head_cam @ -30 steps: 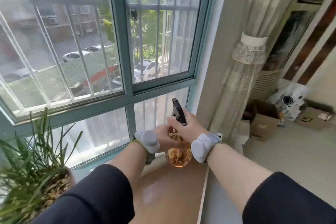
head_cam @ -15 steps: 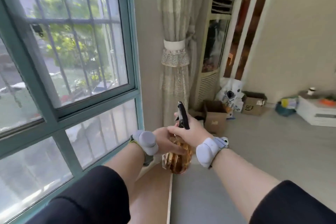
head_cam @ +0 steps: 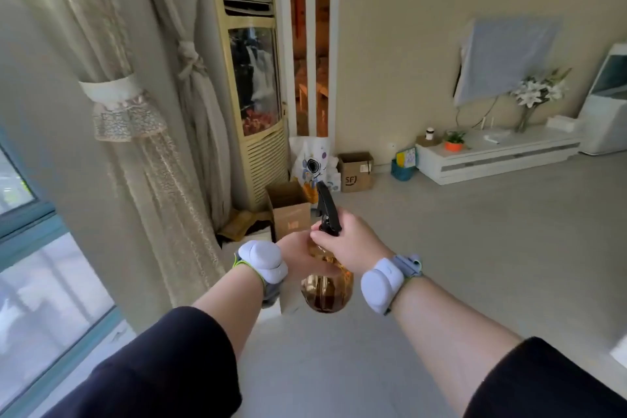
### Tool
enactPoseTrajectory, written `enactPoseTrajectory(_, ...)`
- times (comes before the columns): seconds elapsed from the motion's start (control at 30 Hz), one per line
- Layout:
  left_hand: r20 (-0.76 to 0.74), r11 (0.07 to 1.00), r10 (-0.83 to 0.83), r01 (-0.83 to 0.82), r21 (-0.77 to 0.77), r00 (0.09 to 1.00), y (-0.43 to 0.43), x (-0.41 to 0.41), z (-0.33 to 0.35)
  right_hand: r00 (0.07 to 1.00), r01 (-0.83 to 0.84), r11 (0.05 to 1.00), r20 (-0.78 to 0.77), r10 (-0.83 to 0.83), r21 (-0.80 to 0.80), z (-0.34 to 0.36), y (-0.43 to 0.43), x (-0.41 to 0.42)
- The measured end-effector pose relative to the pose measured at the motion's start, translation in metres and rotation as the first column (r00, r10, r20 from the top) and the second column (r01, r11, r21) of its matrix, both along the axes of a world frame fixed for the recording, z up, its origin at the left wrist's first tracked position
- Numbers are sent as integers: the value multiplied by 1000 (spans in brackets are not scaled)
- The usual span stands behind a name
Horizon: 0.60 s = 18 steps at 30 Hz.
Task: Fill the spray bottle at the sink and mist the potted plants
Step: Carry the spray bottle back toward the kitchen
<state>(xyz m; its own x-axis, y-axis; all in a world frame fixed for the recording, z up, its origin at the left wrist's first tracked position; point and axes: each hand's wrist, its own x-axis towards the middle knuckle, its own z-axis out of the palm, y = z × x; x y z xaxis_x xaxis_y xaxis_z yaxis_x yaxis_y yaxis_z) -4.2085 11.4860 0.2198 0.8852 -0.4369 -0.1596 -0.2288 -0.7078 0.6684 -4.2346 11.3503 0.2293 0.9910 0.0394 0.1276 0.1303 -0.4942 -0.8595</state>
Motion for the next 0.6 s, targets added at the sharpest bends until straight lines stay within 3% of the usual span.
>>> enactPoseTrajectory(0.23,-21,984,-181,181,1,983,-110,73,-1,985,175,984,-5,-175,-21,6,-102,50)
enactPoseTrajectory(0.6,46,891,-445,447,-80,895,-236,256,9,898,433,901,81,-431,-3,19,-210,205)
